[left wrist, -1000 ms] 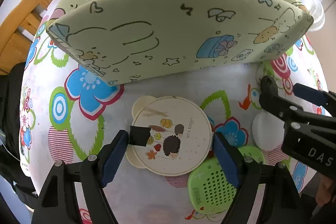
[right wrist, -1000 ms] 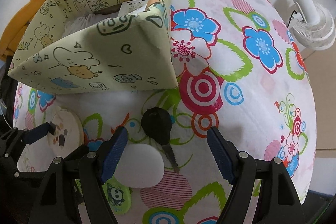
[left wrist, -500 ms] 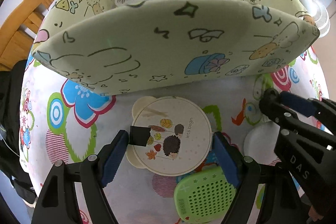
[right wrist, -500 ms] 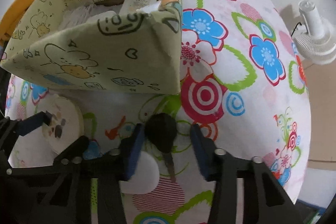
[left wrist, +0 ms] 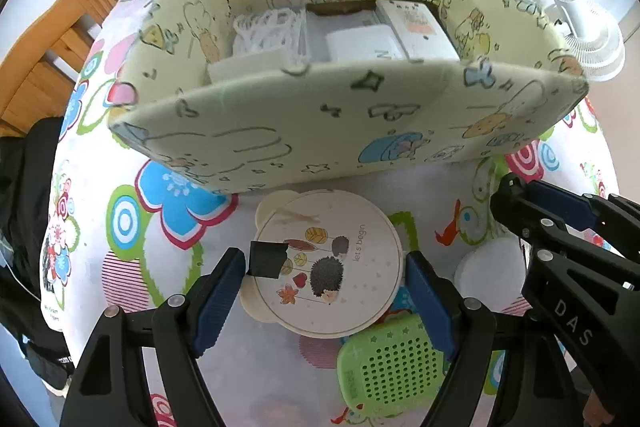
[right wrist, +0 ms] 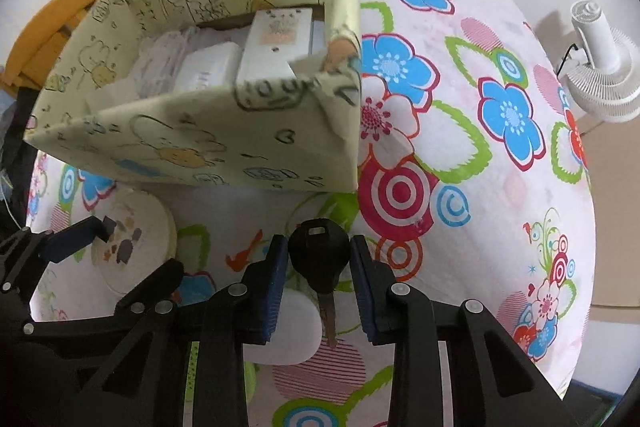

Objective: Organize rigid objects
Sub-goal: 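Grasp and lift coaster with left tool while right tool lifts black key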

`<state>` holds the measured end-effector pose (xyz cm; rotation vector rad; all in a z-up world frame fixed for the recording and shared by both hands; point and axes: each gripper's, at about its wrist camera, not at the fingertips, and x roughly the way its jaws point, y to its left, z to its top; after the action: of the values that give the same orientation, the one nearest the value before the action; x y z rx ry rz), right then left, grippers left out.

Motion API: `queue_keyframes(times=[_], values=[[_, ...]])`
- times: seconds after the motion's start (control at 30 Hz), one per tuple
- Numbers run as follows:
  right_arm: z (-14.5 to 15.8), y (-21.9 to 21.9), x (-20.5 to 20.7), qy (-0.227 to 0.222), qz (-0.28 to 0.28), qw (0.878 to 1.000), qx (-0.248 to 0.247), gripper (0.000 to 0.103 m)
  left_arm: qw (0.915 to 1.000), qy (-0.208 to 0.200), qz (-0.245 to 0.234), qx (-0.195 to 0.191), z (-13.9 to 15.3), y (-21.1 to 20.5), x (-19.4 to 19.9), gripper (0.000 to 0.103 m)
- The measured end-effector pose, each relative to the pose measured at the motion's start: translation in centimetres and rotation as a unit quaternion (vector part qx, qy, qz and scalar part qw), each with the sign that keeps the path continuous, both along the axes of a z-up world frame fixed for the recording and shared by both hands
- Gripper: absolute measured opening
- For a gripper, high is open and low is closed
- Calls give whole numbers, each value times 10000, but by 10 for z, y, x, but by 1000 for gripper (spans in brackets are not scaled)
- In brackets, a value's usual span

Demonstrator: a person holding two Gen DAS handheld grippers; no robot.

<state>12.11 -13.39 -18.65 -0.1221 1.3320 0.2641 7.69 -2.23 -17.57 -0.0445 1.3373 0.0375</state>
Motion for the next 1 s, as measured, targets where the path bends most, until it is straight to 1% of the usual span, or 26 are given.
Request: queue_keyframes(times=[0.13, 0.37, 0.47, 0.7, 0.73, 0.77, 0.8, 0.83, 0.87, 0.97, 1.0], values=[[16, -6, -3, -76, -66, 9999, 94, 34, 9999, -91, -70, 19, 11, 3, -2, 82], [41, -8, -14, -248, -130, 9996, 74, 34, 9995, -262, -192, 9, 29, 6, -11, 82], [51, 0, -24, -304, -149, 9994, 60, 34, 9991, -333, -245, 27, 34, 5, -15, 82], [68, 9, -33, -428, -190, 9988, 136, 34, 9985, -476, -276, 74, 47, 13, -18, 82], [69, 9, -33, -445, -197, 9987, 140, 34, 9983, -497, -289, 74, 50, 14, -19, 80], [71, 11, -33, -467, -207, 9986, 142, 34, 9982, -509, -312, 58, 52, 14, -21, 69], [74, 12, -34, -486, -211, 9985, 154, 34, 9981, -518, -323, -6, 55, 14, -21, 55], [78, 13, -37, -523, -217, 9983, 159, 34, 9984, -475, -286, -69, 57, 16, -20, 44], [80, 15, -39, -545, -196, 9982, 148, 35, 9987, -445, -242, -92, 58, 18, -19, 44], [84, 18, -46, -586, -212, 9979, 146, 35, 9981, -552, -290, 12, 60, 20, -18, 44], [83, 17, -46, -567, -241, 9979, 174, 35, 9983, -507, -297, -33, 59, 22, -19, 44]])
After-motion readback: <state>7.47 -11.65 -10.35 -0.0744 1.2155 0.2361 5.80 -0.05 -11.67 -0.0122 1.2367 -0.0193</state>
